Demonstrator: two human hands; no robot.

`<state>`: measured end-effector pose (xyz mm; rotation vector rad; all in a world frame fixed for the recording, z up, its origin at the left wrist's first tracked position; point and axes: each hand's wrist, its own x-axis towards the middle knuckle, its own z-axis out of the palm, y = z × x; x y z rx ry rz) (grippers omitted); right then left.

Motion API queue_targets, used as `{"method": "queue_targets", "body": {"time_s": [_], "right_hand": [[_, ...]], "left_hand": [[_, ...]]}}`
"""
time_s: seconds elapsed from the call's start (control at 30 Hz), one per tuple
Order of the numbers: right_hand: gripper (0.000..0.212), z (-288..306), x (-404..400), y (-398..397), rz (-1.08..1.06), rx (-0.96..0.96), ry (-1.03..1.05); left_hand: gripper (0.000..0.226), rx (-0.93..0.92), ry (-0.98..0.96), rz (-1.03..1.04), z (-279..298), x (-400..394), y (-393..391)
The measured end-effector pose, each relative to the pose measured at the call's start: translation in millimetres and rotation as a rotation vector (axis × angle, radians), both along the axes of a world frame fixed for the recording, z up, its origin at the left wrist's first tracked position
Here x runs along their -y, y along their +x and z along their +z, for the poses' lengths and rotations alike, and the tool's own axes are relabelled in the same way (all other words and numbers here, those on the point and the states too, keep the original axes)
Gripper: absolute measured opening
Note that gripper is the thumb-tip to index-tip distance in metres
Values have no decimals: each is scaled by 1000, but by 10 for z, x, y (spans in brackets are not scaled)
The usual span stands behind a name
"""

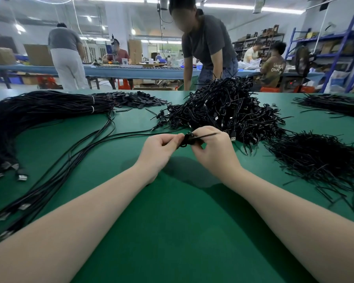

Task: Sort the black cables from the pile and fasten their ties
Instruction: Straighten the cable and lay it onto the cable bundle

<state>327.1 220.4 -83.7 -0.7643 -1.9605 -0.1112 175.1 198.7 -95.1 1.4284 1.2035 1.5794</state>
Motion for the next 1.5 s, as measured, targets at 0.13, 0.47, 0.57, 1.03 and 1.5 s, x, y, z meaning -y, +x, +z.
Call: {"method": "queue_targets", "body": {"time_s": [0.13,0.47,0.57,1.03,1.5], "right_hand": [[8,15,-6,-5,-6,-43,-17],[4,17,18,-29,13,-74,-8],[5,-6,23,-31,20,-28,-40],[29,6,98,-64,40,196,1],[52,1418,-629,401,-987,410,-316]], "left_hand": [[21,76,-2,-120,1,8,0],[6,65,-115,-150,20,30,27],[13,172,-183,-178,58,23,6],[22,378,-416,-418,193,93,-165],[9,-61,-243,7,85,8,8]]}}
